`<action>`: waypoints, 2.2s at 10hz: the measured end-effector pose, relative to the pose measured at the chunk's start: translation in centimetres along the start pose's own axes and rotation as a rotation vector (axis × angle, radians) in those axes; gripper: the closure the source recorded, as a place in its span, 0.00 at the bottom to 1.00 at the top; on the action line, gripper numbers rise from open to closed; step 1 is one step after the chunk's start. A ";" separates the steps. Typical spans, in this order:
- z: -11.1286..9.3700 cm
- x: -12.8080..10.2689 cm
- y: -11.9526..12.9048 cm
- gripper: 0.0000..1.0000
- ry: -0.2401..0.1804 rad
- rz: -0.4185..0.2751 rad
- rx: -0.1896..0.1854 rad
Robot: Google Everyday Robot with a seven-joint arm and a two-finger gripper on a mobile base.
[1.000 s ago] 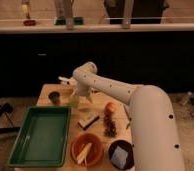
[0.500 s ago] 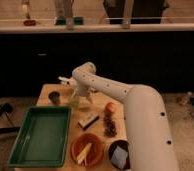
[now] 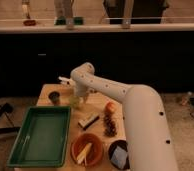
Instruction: Stack cups on top of each other
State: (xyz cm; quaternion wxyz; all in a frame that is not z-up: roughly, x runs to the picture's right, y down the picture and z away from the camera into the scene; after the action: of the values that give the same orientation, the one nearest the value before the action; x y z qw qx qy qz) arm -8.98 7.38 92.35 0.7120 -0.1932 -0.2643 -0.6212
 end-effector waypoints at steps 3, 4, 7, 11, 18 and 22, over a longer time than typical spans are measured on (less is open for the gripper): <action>-0.9 -0.2 -0.2 0.99 0.023 -0.013 0.019; -1.3 -0.2 -0.2 1.00 0.032 -0.013 0.027; -3.6 0.1 -0.1 1.00 0.073 -0.001 0.087; -7.5 0.6 -1.5 1.00 0.132 -0.025 0.149; -11.7 0.6 -7.3 1.00 0.181 -0.143 0.166; -11.8 0.4 -11.5 1.00 0.176 -0.223 0.165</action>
State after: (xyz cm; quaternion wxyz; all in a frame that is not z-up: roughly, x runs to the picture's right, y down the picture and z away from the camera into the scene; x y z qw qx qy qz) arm -18.69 -1.82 82.76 0.6725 -0.0484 -0.2706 -0.6872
